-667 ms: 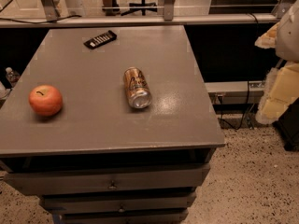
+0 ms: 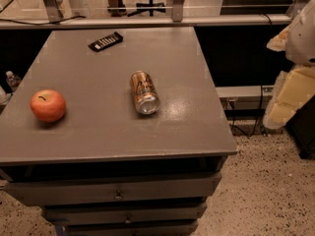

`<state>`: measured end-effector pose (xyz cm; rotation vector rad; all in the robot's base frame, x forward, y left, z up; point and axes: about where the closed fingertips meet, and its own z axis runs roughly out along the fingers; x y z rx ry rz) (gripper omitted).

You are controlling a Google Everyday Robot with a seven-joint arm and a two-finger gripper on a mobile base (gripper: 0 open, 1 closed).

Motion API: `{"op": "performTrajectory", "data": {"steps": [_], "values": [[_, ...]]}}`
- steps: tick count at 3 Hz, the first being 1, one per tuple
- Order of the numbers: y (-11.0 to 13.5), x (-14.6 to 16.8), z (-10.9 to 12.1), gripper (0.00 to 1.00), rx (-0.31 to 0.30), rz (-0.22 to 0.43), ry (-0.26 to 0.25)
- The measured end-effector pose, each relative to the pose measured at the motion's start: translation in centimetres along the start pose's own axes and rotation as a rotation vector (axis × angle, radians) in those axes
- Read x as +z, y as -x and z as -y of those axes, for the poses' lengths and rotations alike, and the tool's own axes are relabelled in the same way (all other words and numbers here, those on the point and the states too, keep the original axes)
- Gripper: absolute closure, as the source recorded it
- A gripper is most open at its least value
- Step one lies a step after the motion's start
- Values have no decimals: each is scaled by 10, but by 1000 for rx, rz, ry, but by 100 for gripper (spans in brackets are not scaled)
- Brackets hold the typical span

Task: Place orange can upright

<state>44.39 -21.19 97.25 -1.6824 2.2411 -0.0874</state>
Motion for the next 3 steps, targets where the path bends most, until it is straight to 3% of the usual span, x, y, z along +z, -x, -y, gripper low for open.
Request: {"op": "performTrajectory", "data": {"steps": [1,3], "values": [[21,25,19,0,84,29,6],[76,71,65,0,367,77,92]]}}
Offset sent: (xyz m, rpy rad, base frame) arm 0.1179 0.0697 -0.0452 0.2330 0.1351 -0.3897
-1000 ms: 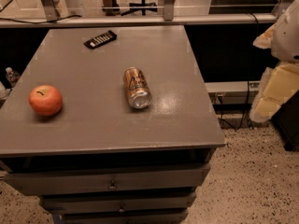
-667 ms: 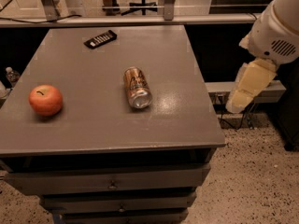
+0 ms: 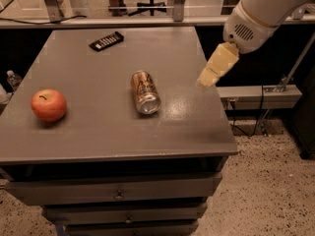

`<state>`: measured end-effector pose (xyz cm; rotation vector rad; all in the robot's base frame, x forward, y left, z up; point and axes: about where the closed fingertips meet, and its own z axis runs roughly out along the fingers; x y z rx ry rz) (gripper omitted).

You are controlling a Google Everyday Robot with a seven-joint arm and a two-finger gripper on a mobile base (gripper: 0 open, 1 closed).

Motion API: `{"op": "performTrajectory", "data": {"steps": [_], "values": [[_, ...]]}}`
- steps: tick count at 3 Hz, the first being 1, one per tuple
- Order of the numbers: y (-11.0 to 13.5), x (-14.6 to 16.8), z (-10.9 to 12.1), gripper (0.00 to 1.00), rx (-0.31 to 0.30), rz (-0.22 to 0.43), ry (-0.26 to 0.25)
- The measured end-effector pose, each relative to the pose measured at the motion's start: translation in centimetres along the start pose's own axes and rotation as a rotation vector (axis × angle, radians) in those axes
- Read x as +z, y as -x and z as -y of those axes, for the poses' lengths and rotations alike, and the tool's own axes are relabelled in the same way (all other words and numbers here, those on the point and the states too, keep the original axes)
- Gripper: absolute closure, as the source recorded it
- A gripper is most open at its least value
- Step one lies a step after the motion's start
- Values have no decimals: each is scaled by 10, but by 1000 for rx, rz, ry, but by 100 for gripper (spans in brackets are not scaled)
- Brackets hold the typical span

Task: Place orange can upright

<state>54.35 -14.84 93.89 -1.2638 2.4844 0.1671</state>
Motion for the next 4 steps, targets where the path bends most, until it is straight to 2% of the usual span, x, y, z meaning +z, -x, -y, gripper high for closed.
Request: {"op": "performTrajectory", "data": {"steps": [1,2,3,4], "values": [[35,7,3,0,131,54,51],[34,7,3,0,135,53,50],[48,9,-8,0,118,77,69],[89,25,-28,0,150,129,117]]}}
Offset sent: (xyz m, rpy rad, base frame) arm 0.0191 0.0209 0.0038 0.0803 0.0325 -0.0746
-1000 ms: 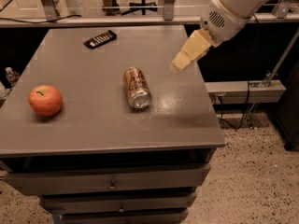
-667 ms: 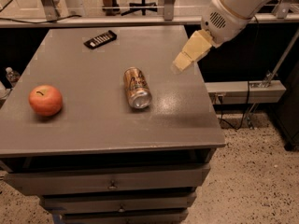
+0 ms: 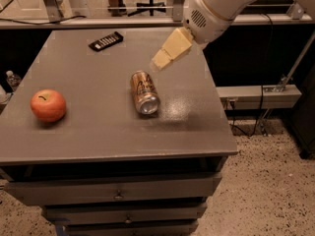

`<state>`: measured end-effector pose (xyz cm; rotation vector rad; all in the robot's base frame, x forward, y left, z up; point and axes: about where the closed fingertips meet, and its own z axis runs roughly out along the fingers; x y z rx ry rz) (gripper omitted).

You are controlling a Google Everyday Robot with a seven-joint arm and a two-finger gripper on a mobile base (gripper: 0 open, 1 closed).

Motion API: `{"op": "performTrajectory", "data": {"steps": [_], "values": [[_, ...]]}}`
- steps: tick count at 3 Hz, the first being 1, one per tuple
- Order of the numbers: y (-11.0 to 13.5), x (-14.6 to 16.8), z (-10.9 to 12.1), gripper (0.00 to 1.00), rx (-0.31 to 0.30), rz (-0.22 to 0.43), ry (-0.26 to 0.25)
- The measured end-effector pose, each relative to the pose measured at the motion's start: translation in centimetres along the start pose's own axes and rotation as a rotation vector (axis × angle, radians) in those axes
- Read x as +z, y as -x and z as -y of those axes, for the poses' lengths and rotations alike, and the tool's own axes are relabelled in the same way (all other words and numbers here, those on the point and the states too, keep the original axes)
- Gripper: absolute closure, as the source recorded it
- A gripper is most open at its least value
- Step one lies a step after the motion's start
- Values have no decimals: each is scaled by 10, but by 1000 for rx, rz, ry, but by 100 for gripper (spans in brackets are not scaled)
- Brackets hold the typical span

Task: Place orange can upright

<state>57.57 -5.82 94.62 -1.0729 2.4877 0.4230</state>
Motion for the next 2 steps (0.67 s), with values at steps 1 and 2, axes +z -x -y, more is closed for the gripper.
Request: {"op": "performTrajectory", "data": {"steps": [1,2], "values": [[34,28,-12,0,101,-5,-10],[47,59,-9,0,207,-51,-78]]}}
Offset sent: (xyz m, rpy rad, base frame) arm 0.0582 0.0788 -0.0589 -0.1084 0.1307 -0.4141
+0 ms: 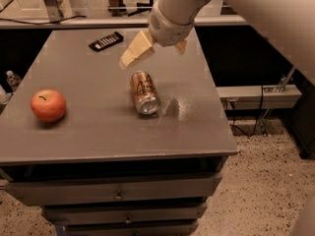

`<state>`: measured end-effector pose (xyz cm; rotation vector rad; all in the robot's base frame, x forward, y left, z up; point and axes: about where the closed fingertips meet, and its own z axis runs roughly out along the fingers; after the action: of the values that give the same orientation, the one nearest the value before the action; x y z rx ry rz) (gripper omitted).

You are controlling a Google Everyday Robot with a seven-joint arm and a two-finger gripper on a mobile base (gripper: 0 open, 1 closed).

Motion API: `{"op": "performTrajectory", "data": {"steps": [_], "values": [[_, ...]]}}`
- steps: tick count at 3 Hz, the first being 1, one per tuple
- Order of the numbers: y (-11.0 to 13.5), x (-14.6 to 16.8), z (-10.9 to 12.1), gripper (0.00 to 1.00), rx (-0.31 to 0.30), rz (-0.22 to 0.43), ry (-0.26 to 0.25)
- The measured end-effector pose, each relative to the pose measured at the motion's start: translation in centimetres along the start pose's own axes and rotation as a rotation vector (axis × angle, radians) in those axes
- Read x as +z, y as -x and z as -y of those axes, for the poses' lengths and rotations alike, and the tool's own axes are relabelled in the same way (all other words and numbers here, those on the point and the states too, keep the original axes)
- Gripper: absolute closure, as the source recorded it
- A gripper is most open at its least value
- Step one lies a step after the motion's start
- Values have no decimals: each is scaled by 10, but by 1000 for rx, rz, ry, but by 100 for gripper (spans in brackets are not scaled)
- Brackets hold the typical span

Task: Place orange can upright

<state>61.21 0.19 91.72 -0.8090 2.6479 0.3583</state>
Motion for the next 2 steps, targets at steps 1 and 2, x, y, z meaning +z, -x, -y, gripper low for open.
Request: {"op": "performTrajectory", "data": {"steps": [1,2], "values": [[0,26,0,0,95,-64,-98],[-6,47,-3,0,149,-129,-186]]}}
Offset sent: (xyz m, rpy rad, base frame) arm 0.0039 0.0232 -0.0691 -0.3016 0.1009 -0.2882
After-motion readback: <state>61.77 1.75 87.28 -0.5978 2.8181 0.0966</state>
